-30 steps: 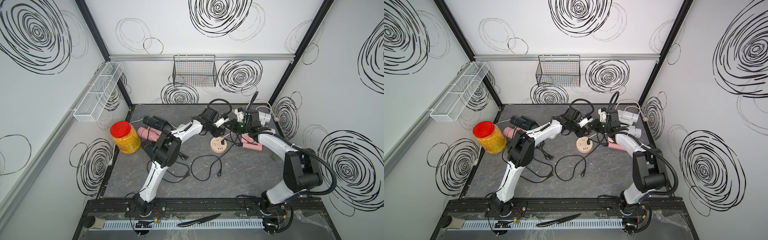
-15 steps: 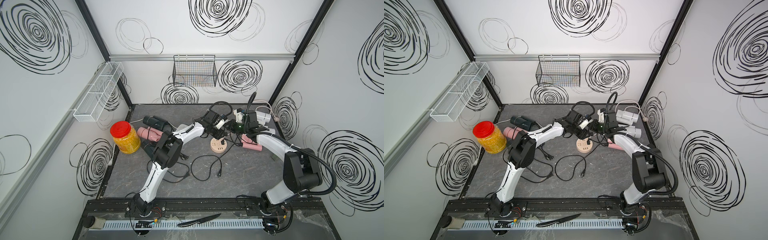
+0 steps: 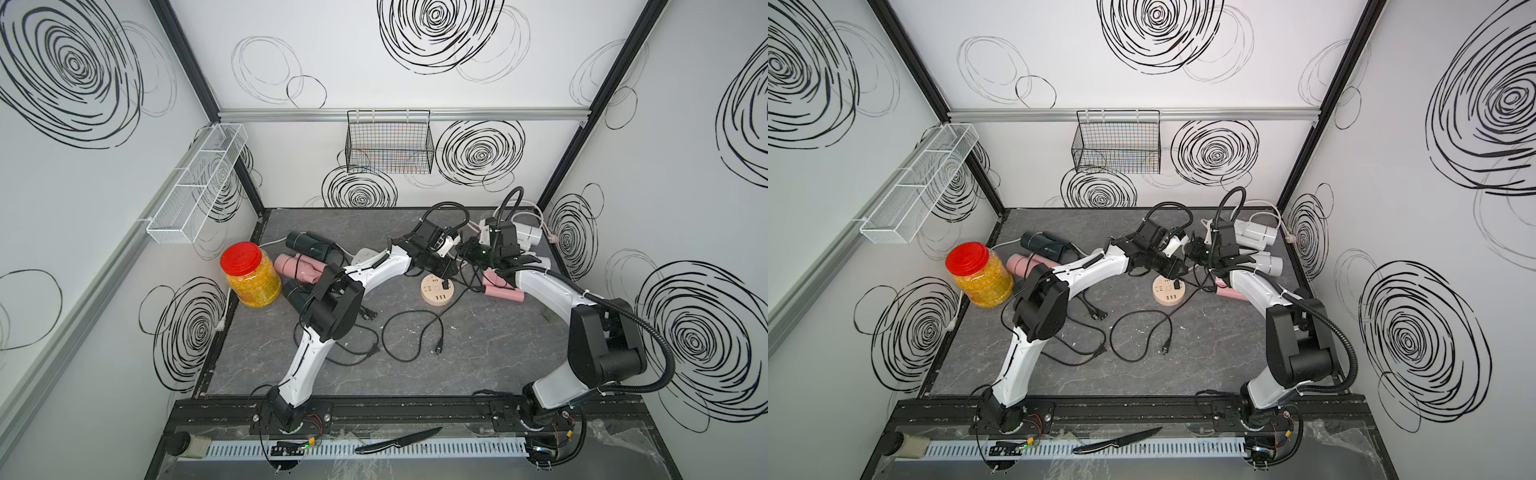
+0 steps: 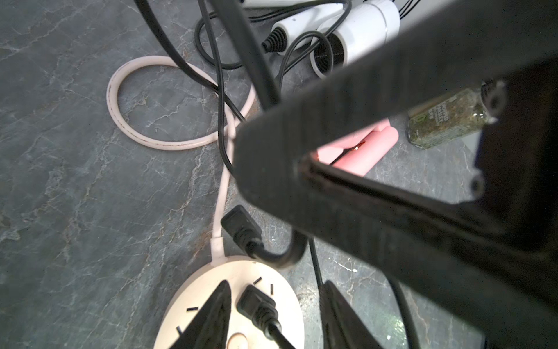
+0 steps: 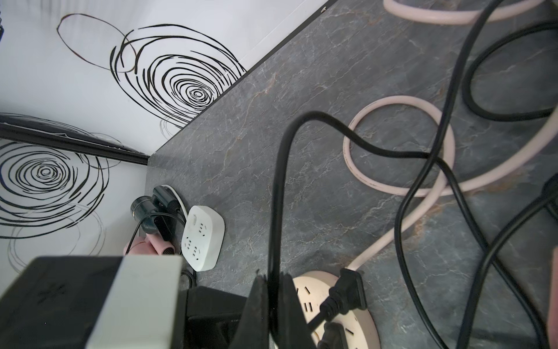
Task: Charge the blow dryers
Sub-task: Pick up the plug from the center of the board.
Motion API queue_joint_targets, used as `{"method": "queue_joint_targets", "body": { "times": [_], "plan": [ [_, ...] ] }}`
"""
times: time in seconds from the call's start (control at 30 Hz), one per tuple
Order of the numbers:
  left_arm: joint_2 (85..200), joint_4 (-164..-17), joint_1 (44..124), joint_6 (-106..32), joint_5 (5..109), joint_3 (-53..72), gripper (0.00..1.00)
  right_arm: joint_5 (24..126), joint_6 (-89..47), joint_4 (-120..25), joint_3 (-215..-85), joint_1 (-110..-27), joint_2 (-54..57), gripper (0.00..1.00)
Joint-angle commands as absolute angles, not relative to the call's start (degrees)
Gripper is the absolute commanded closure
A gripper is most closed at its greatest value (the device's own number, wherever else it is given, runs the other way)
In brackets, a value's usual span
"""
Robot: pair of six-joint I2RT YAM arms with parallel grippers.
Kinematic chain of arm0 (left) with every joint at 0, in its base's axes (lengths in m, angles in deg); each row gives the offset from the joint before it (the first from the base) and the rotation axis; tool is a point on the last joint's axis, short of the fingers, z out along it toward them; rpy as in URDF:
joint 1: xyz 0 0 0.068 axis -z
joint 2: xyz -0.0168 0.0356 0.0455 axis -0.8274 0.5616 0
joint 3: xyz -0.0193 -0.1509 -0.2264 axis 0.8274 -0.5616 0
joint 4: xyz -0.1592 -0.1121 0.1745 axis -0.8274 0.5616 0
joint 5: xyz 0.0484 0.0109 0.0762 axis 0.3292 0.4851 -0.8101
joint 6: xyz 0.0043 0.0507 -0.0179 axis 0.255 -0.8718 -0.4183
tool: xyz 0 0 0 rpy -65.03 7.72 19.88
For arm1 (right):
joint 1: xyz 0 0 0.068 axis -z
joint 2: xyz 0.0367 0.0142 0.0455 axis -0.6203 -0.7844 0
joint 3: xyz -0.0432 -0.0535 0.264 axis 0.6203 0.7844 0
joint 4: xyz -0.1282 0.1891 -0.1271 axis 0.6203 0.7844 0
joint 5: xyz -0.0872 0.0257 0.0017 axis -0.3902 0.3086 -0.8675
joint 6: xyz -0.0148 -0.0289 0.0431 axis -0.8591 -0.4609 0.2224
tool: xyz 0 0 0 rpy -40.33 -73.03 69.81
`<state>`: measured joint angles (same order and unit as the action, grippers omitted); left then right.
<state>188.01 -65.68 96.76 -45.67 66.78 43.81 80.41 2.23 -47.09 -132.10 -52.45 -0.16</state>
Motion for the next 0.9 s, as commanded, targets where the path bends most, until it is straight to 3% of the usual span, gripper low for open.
{"method": "queue_joint_targets", "body": {
  "times": [0.0,0.27,0.63,0.87],
  "plan": [
    [187.0,-66.0,97.7,-41.0,61.9,46.5,0.5,80.4,5.1,-49.8,-131.3,-52.3,2.4,0.98],
    [190.4,-64.5,99.1,-33.4,53.1,50.7,0.6,80.6,6.9,-50.6,-130.9,-52.3,3.3,0.98],
    [193.8,-61.9,99.9,-30.4,49.8,53.9,0.63,81.6,9.4,-52.5,-130.2,-52.2,3.8,0.97],
    [194.8,-63.1,99.7,-30.5,47.6,54.9,0.74,82.7,9.9,-52.9,-129.8,-52.2,3.5,0.97]
  ]
}}
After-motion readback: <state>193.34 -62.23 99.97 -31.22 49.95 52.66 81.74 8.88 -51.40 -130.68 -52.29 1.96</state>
